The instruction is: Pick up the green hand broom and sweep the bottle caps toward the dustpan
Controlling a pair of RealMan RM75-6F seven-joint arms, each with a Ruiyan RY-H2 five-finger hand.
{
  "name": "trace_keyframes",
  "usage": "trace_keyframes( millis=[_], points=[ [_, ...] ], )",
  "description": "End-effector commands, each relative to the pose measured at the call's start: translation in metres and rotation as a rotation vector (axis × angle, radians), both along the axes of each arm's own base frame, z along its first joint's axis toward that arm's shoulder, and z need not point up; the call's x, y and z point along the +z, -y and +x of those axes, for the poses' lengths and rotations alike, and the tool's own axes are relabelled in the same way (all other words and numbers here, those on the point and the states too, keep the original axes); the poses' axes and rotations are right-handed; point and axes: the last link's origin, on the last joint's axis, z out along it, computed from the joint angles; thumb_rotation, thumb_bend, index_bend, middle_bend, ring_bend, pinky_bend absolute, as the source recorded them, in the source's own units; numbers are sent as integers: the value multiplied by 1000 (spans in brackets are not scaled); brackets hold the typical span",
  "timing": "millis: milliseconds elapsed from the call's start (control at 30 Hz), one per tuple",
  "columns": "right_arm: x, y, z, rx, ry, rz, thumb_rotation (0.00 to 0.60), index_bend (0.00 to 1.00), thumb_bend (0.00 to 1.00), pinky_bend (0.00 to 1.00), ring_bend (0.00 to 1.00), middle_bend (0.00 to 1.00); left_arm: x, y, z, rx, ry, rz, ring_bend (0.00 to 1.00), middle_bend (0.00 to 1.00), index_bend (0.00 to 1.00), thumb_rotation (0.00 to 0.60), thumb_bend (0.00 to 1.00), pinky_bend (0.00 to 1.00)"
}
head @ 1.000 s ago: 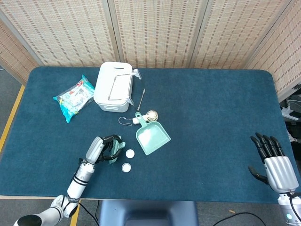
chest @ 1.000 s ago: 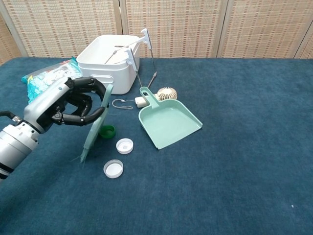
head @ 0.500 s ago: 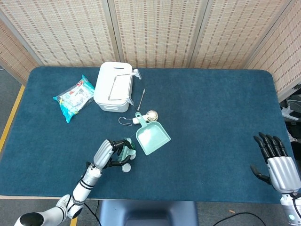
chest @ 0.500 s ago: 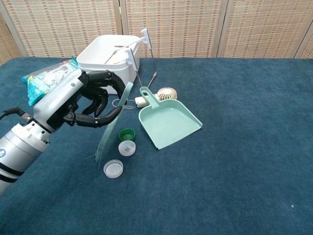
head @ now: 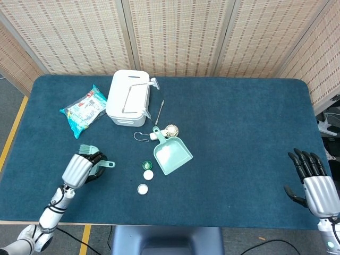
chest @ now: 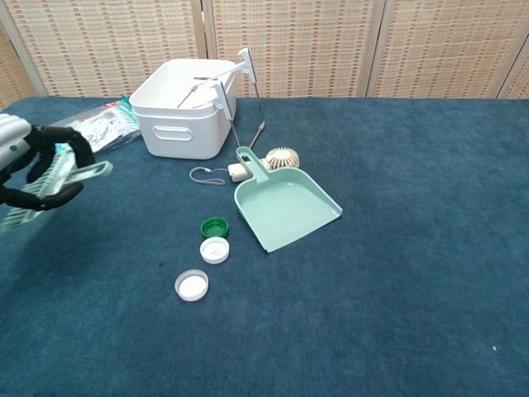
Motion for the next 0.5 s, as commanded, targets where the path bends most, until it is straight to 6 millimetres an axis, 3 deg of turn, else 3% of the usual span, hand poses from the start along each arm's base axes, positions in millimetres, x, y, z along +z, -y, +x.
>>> trace_keyframes(
  millis=[33, 200, 300, 433, 500],
  points=[
    [0, 0, 1, 2, 2, 1, 600, 0, 204, 0, 0, 0, -3, 13, -24, 114, -129, -62, 738, 863, 714, 600, 688, 913],
    [1, -1, 2, 6, 6, -1, 600, 0, 204, 0, 0, 0, -18, 11, -27, 168, -178, -108, 733, 737, 542, 600, 564, 916],
    [1, -2, 1, 4, 5, -3, 600, 0, 203, 0, 0, 0, -25, 11, -27, 193, -157, -141, 733, 591, 389, 600, 469, 923],
    [0, -1, 1, 2, 2, 2, 600, 0, 203, 0, 0, 0, -27, 11, -25, 231, -134, -201, 676, 137, 61, 600, 348, 928],
    [-1, -1, 1, 0, 0, 5, 600, 0, 203, 0, 0, 0, -24, 12, -20, 232, -96, -213, 646, 12, 1, 600, 311, 929]
  ],
)
